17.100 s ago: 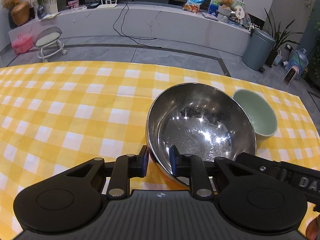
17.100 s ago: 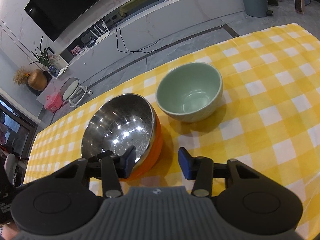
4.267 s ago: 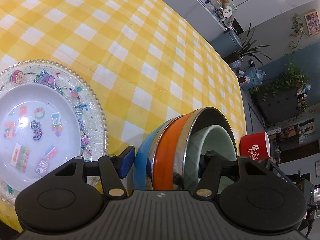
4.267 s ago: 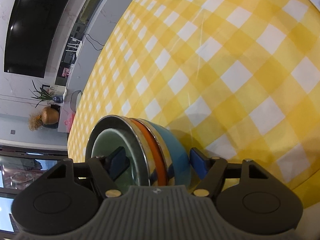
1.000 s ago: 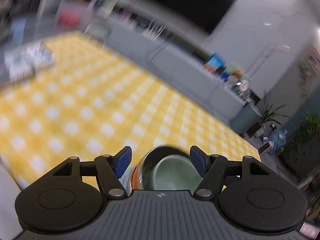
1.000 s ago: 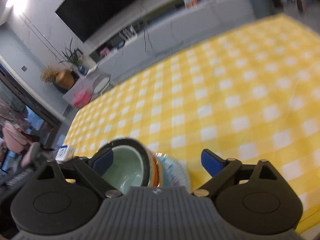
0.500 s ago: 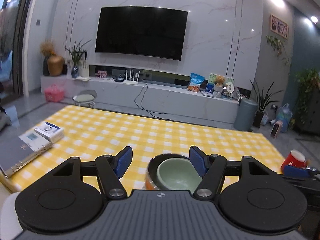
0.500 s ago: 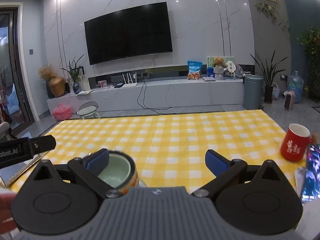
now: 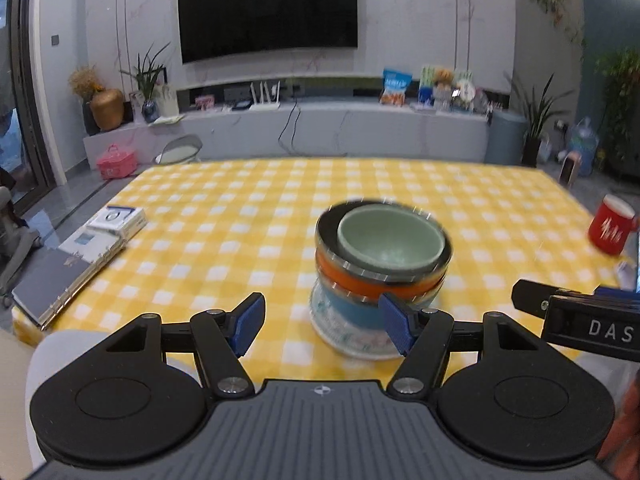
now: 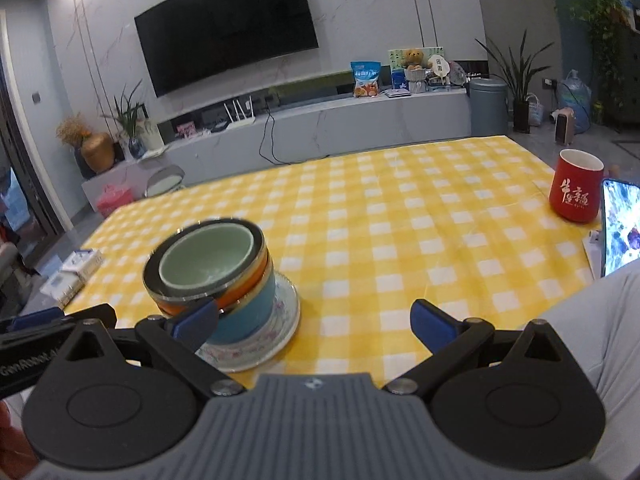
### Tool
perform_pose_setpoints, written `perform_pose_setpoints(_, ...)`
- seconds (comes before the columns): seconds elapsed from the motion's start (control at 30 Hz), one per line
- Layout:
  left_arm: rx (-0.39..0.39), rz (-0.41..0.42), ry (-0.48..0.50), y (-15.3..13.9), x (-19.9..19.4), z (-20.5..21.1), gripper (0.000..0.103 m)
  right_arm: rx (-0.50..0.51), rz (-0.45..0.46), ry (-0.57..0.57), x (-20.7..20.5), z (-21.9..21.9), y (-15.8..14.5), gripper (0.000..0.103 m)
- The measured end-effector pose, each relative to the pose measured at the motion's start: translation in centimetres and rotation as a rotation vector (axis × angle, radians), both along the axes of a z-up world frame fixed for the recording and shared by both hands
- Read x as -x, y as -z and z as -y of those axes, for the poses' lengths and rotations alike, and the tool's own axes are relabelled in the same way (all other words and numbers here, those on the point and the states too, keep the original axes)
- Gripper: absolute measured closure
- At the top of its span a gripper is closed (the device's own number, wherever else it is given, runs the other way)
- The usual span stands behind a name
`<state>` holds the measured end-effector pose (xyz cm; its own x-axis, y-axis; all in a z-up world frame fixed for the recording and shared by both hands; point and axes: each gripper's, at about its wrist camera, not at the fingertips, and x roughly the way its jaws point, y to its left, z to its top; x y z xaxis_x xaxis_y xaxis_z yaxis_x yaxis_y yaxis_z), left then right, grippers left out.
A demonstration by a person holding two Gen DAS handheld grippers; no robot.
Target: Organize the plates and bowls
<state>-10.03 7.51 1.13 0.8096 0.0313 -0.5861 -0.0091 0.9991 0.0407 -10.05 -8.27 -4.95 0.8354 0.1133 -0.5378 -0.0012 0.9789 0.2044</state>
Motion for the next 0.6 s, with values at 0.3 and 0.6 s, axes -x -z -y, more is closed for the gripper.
perform_pose_setpoints(0.3, -0.043, -0.156, 0.01, 3.0, -1.4, 0.4, 0.026, 0.107, -0.101, -0.068, -1.2, -2.0, 2.9, 0.003)
perform_pose_setpoints(0.6, -0.038, -0.173, 0.006, 3.1, -1.2, 0.4, 0.026, 0.11, -0.128, -0.07, -1.1, -2.2, 3.6, 0.003)
